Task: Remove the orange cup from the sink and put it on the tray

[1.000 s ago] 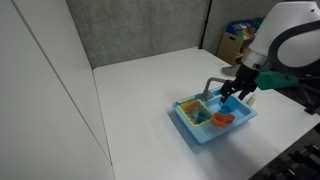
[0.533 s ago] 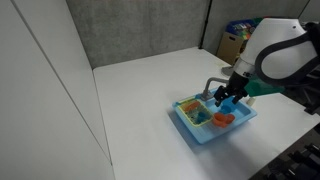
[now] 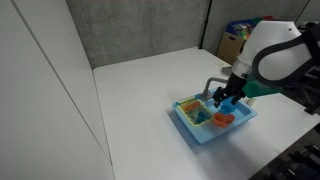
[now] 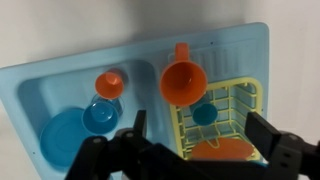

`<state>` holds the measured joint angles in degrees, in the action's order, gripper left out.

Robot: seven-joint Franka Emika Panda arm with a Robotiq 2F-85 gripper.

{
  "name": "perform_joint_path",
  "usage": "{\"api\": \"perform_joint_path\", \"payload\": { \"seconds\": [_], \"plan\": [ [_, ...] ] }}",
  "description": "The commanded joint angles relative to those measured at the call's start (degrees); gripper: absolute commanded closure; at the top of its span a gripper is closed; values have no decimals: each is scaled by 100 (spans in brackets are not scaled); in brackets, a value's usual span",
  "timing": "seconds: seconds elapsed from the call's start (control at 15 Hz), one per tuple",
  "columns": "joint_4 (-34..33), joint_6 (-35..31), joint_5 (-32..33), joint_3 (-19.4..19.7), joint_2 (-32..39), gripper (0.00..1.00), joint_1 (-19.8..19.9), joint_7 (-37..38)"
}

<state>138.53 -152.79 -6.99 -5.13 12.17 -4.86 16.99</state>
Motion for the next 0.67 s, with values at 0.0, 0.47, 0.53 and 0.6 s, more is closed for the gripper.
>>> {"api": "perform_joint_path", "payload": {
  "seconds": [0.0,0.47,0.53,0.6],
  "plan": [
    [-55,-21,236,159,161,0,-206,291],
    [-133,-212,618,345,512,0,-565,779],
    [-141,-247,589,328,552,0,-592,750],
    [-144,-292,603,335,586,0,-637,765]
  ]
}}
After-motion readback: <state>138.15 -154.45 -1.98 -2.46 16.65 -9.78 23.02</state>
